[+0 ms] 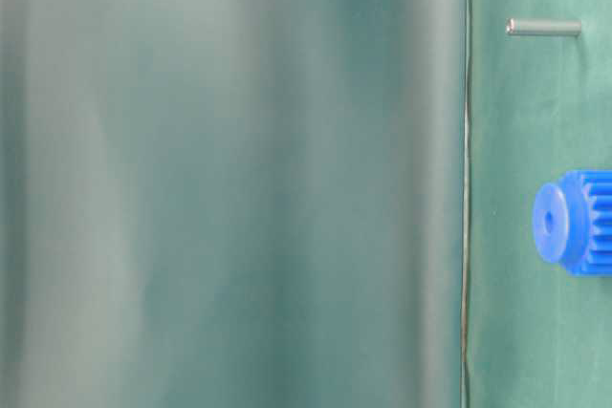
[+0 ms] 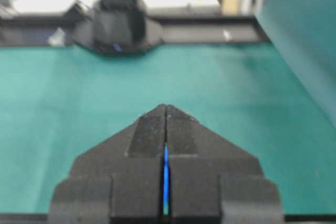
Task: Insert the shaft placed at a random location into the center hole of the small gear at another random location.
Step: 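Move the right gripper toward the grey metal shaft beside the gear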
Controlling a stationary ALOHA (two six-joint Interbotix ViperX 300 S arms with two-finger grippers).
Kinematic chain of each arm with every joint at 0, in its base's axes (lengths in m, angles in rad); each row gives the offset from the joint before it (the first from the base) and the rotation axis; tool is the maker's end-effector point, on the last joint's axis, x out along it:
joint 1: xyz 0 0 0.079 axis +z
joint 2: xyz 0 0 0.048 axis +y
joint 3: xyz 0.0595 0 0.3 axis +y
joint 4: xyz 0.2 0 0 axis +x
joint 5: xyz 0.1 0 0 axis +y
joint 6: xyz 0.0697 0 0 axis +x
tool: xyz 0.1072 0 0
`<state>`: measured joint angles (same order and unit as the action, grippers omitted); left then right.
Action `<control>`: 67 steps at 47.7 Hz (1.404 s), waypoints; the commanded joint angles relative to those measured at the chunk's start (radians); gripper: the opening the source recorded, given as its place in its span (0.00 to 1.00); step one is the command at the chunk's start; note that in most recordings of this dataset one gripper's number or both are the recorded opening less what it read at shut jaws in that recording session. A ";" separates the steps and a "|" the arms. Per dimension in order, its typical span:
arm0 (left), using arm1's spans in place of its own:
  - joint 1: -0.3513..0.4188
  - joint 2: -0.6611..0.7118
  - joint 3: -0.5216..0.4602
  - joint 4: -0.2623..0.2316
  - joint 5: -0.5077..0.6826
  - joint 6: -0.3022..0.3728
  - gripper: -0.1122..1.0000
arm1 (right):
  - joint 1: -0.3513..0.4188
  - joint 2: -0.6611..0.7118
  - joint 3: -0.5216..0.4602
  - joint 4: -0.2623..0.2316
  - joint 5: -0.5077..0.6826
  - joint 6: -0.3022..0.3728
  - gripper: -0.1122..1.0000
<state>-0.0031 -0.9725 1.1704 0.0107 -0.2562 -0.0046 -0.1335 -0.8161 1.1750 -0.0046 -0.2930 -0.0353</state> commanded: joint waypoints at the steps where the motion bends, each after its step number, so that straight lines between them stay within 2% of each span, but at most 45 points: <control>1: 0.000 0.003 -0.025 0.003 -0.006 -0.002 0.10 | -0.026 0.060 -0.009 0.002 -0.014 -0.015 0.15; 3: 0.000 0.005 -0.025 0.003 -0.006 -0.002 0.10 | -0.046 0.106 -0.009 0.005 -0.021 -0.012 0.21; 6: 0.000 0.005 -0.025 0.005 -0.008 -0.002 0.10 | -0.071 0.164 -0.009 0.009 -0.044 -0.011 0.35; 15: 0.000 0.005 -0.023 0.005 -0.005 0.000 0.10 | -0.129 0.364 -0.008 0.009 -0.186 -0.017 0.85; 18: 0.000 0.006 -0.021 0.005 -0.003 0.000 0.10 | -0.141 0.422 -0.011 0.011 -0.225 -0.017 0.93; 22: 0.000 0.009 -0.023 0.005 -0.003 0.000 0.10 | -0.155 0.494 -0.014 0.011 -0.272 -0.017 0.90; 32: 0.000 0.009 -0.021 0.006 -0.002 0.003 0.10 | -0.178 0.652 -0.018 0.026 -0.371 -0.018 0.91; 44: 0.000 0.008 -0.020 0.008 -0.002 0.006 0.10 | -0.179 0.807 -0.051 0.044 -0.426 -0.012 0.90; 55: 0.000 0.006 -0.020 0.006 0.002 0.005 0.10 | -0.179 0.842 -0.069 0.044 -0.428 -0.011 0.87; 59: 0.000 0.005 -0.020 0.006 0.008 0.002 0.10 | -0.179 0.842 -0.067 0.044 -0.428 -0.011 0.72; 67: 0.000 0.003 -0.020 0.006 0.015 0.000 0.10 | -0.179 0.842 -0.069 0.043 -0.423 -0.012 0.28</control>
<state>-0.0031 -0.9725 1.1704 0.0138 -0.2378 -0.0015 -0.3083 0.0337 1.1213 0.0368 -0.7056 -0.0383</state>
